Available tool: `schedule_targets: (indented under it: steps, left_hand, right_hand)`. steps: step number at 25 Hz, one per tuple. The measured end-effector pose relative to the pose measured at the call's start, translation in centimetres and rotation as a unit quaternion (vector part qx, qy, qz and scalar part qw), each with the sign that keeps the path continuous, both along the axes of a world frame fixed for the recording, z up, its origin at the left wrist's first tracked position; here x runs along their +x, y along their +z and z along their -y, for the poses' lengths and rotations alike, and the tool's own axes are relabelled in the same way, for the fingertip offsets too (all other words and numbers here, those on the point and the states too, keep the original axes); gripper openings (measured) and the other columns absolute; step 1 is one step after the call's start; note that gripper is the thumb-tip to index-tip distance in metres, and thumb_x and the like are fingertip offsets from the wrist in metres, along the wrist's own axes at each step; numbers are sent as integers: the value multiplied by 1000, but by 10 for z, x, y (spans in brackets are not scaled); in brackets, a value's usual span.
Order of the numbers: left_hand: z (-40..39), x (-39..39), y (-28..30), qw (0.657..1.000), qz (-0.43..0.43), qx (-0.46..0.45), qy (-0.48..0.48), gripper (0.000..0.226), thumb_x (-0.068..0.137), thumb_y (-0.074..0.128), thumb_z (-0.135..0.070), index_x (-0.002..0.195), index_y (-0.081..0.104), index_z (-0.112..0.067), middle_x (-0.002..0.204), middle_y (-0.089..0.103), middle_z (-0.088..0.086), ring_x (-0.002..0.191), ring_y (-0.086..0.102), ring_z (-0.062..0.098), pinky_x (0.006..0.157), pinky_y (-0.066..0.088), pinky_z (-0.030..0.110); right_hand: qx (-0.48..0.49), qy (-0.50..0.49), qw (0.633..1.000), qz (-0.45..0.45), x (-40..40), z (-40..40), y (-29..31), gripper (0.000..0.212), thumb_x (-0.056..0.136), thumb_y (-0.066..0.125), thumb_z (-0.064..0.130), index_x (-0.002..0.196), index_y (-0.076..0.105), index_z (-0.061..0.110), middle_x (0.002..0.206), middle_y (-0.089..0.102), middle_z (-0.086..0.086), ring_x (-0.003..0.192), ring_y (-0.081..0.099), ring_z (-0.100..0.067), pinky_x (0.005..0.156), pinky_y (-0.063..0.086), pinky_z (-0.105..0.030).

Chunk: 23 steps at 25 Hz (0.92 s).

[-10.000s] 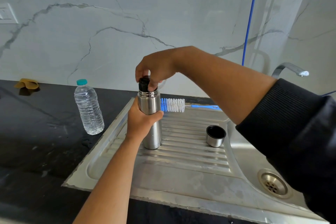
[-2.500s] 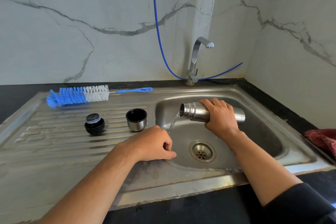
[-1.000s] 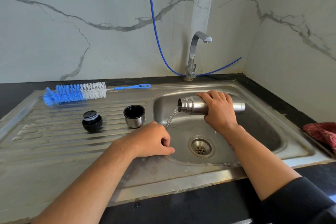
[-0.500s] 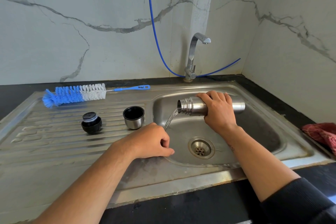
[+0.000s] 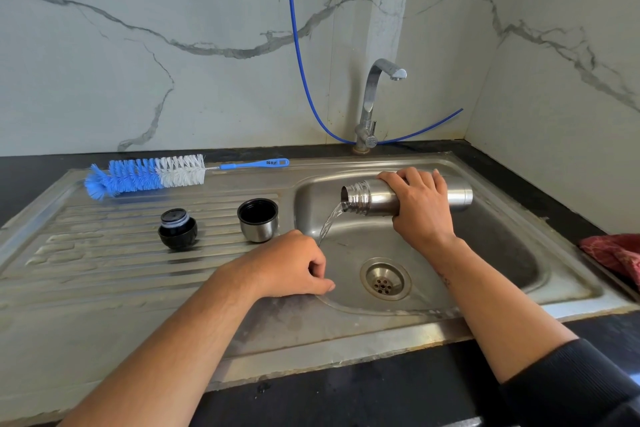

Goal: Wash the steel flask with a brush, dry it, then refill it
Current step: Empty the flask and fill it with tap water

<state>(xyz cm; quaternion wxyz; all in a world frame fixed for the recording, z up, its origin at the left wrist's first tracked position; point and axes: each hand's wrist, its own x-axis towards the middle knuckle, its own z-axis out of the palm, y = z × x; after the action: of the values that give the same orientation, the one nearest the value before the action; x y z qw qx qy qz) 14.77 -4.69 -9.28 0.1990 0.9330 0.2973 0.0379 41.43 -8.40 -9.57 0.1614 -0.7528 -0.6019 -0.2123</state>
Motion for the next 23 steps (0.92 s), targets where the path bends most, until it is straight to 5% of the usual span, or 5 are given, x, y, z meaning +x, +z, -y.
schedule_targets:
  steps: [11, 18, 23]
  left_hand:
    - [1, 0, 1, 1000, 1, 5, 5, 32, 86, 75, -44, 68, 73, -18, 68, 70, -6, 65, 63, 4, 61, 44, 18]
    - [2, 0, 2, 1000, 1, 4, 2, 32, 86, 75, -45, 68, 73, -18, 66, 69, -7, 65, 64, 7, 66, 53, 27]
    - [3, 0, 4, 1000, -4, 4, 4, 31, 87, 75, -43, 69, 74, -18, 66, 70, -6, 62, 61, 1, 60, 44, 17]
  right_hand:
    - [17, 0, 1000, 17, 2, -2, 0, 78, 70, 81, 8, 138, 52, 34, 123, 59, 1, 121, 53, -28, 122, 21, -59]
    - [17, 4, 1000, 24, 0, 0, 2, 77, 72, 83, 12, 138, 52, 34, 126, 58, 0, 124, 52, -28, 123, 19, -60]
    - [25, 8, 999, 34, -3, 0, 3, 77, 71, 81, 4, 137, 53, 33, 124, 59, 0, 122, 52, -28, 123, 18, -59]
